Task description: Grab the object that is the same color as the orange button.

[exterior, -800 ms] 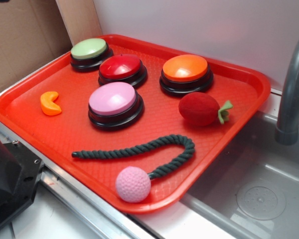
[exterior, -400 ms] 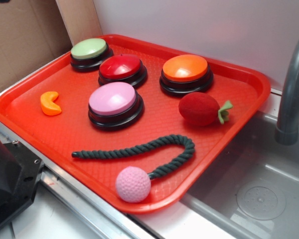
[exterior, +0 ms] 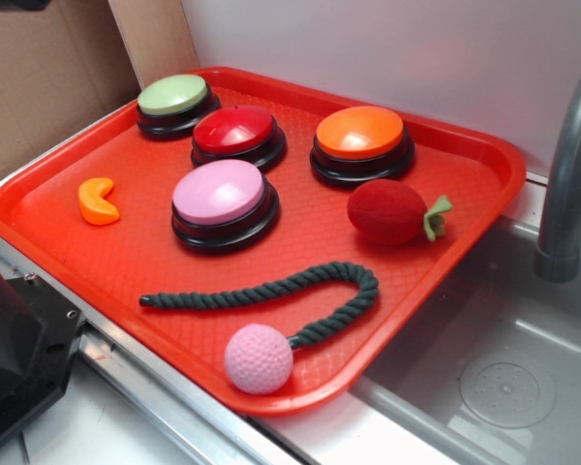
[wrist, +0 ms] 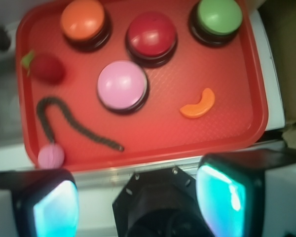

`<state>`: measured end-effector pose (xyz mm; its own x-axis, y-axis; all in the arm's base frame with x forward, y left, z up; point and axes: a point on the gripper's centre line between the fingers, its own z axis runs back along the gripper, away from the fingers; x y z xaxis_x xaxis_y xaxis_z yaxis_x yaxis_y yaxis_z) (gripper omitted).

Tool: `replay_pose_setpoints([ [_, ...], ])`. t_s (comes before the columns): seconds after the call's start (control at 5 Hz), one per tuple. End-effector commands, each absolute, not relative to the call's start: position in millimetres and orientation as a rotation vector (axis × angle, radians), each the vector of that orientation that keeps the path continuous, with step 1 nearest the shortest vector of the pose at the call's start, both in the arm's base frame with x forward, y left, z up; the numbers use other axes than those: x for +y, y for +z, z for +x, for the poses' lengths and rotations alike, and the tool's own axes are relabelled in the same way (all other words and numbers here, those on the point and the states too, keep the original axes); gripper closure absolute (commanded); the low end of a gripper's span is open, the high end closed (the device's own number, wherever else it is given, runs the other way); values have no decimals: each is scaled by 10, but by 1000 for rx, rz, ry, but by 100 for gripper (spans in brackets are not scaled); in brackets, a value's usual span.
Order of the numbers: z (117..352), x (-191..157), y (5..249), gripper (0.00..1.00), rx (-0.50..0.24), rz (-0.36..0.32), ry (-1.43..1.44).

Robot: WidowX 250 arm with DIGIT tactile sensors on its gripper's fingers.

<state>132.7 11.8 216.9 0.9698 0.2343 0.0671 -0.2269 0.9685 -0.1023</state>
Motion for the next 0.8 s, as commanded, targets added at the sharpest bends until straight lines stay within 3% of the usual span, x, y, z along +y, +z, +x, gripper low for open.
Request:
replay_pose_setpoints([
  [0.0,1484,552,1842,0,-77,-53,447],
  [0.2,1534,775,1554,0,-53,-59,517],
  [0.6,1591,1015,1065,0,-83,-29,611],
])
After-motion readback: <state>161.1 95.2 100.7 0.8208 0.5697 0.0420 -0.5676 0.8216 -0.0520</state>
